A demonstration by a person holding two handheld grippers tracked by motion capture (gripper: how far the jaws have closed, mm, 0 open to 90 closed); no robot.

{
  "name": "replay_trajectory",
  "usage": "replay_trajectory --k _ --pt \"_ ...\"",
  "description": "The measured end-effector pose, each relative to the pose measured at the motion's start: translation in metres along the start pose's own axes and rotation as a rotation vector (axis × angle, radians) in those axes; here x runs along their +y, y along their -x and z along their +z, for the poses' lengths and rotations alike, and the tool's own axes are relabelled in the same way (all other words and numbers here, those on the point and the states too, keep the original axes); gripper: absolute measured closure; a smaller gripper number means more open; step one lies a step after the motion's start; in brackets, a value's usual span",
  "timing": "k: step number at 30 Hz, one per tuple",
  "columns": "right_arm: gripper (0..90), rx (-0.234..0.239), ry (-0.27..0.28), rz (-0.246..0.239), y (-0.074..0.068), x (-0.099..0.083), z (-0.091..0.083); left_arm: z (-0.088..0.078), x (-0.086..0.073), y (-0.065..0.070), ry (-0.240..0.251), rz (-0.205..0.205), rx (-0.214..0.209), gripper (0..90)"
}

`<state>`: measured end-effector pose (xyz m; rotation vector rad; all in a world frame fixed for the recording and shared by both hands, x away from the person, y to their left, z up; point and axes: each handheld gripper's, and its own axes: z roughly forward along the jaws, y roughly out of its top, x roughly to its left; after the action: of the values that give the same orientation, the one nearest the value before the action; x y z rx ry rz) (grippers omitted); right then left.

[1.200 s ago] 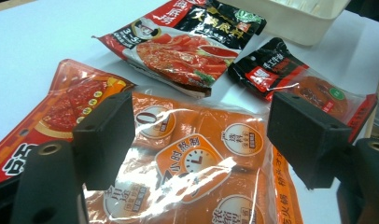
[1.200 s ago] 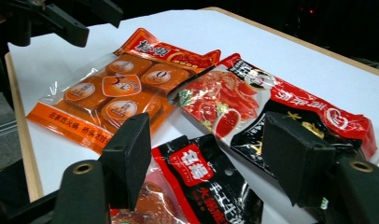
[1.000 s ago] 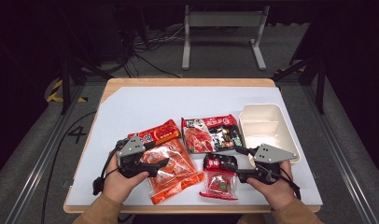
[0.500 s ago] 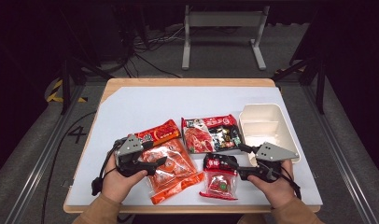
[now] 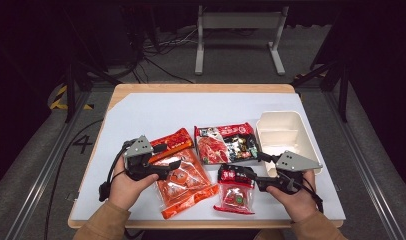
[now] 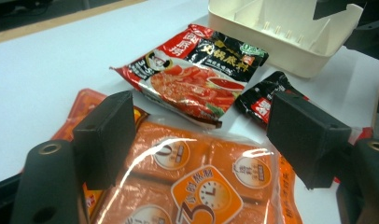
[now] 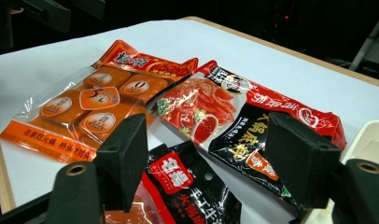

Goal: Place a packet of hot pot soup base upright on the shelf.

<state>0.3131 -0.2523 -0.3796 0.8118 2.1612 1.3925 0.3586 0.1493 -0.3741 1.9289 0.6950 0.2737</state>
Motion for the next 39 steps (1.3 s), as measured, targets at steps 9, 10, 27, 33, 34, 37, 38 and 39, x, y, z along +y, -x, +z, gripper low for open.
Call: replay_trajectory --k 9,10,27,33,34,37,38,39 --pt "29.9 -0.007 0.019 0.007 0.003 0.001 -0.001 0.007 0.015 -0.002 0.020 0.022 -0.020 24.6" --pt "29.8 -0.006 0.019 0.007 0.003 0.002 -0.002 0.008 0.017 -0.002 0.018 0.017 -0.023 24.6" --pt "29.3 -0.026 0.029 0.016 0.008 0.002 -0.013 0.041 0.052 -0.015 0.033 0.032 -0.053 23.9" --pt "29.8 -0.022 0.032 0.024 0.009 0.003 -0.016 0.059 0.064 -0.019 0.041 0.024 -0.067 24.9" --pt "29.8 -0.022 0.032 0.024 0.009 0.003 -0.016 0.063 0.067 -0.020 0.040 0.031 -0.073 24.9" --pt "30.1 -0.016 0.030 0.022 0.008 0.003 -0.018 0.077 0.072 -0.021 0.029 0.048 -0.057 25.0" --pt "30.1 -0.015 0.031 0.021 0.008 0.003 -0.018 0.081 0.073 -0.022 0.024 0.051 -0.050 25.0" --pt "30.1 -0.015 0.031 0.021 0.008 0.003 -0.018 0.081 0.073 -0.022 0.024 0.051 -0.050 25.2"
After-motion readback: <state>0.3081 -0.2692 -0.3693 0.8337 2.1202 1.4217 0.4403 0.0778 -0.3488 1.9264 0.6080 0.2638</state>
